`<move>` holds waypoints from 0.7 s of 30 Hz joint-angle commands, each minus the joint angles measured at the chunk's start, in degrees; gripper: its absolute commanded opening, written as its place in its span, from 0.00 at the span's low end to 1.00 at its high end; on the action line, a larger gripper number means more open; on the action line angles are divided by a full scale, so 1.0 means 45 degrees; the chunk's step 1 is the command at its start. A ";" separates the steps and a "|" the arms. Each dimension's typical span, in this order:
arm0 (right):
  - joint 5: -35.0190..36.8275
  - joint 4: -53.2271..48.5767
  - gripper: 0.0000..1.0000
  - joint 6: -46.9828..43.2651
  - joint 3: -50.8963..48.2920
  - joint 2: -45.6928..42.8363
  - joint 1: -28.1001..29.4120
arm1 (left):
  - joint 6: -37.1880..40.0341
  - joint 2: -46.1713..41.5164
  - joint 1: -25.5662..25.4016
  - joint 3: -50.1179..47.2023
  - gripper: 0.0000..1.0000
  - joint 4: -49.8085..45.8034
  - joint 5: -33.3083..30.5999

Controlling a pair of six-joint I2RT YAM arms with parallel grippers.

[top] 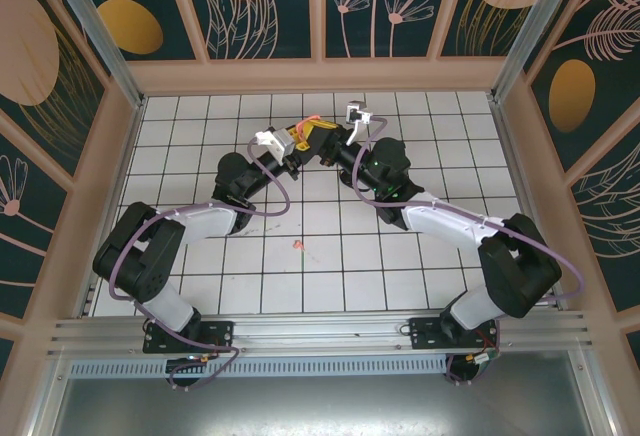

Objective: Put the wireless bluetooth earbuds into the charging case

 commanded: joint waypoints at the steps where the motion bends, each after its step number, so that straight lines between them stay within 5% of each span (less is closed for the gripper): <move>1: 0.0287 0.0348 0.19 0.0163 0.0407 0.0369 -0.0155 | 0.0051 -0.0561 -0.0175 -0.0007 0.00 0.0694 0.0900; 21: 0.1060 0.0157 0.16 -0.0058 0.0326 0.0574 -0.0079 | 0.0253 -0.0833 -0.0311 0.0000 0.00 0.0383 0.1429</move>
